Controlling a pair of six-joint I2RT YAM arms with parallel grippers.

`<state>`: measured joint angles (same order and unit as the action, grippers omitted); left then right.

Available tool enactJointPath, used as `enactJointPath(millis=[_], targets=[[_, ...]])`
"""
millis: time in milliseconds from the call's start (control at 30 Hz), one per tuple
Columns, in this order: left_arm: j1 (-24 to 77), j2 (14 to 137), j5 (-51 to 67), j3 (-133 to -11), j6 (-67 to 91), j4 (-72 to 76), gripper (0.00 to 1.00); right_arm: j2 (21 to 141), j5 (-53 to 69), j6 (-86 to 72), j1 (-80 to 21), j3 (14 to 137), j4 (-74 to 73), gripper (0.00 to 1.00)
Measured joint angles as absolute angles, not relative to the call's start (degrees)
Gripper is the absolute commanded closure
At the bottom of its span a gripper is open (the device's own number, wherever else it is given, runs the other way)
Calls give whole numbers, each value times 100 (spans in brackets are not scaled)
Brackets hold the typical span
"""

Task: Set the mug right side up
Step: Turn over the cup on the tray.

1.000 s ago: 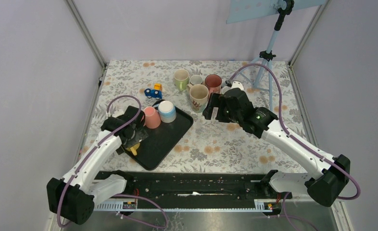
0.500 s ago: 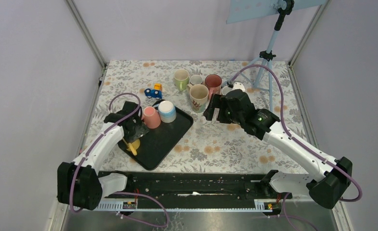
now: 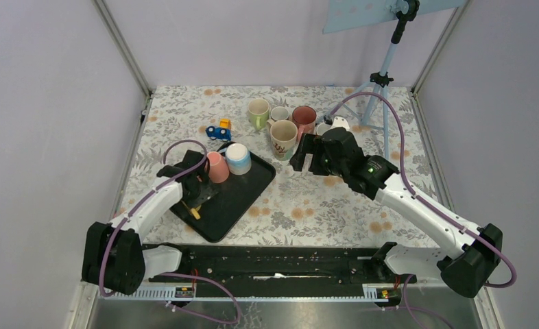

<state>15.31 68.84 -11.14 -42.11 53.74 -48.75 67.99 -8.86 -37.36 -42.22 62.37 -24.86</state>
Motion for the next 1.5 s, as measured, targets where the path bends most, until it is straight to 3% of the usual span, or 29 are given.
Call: enactJointPath(millis=[367, 967, 1267, 1367, 1500], targets=[[1406, 6919, -1358, -4499, 5391, -5212, 45, 6799, -869, -3741, -4222, 6110, -2453, 0], [1011, 7050, -1256, -4563, 5118, -5367, 60, 6799, -827, -3743, -4222, 6047, -2427, 0], [867, 7148, -1175, -4560, 4943, -5240, 86, 6799, -825, -3754, -4222, 6012, -2405, 0], [834, 7153, -1160, -4558, 4939, -5194, 100, 6799, -823, -3758, -4222, 6012, -2390, 0], [829, 7153, -1131, -4545, 4939, -5142, 100, 6799, -788, -3769, -4222, 6012, -2370, 0]])
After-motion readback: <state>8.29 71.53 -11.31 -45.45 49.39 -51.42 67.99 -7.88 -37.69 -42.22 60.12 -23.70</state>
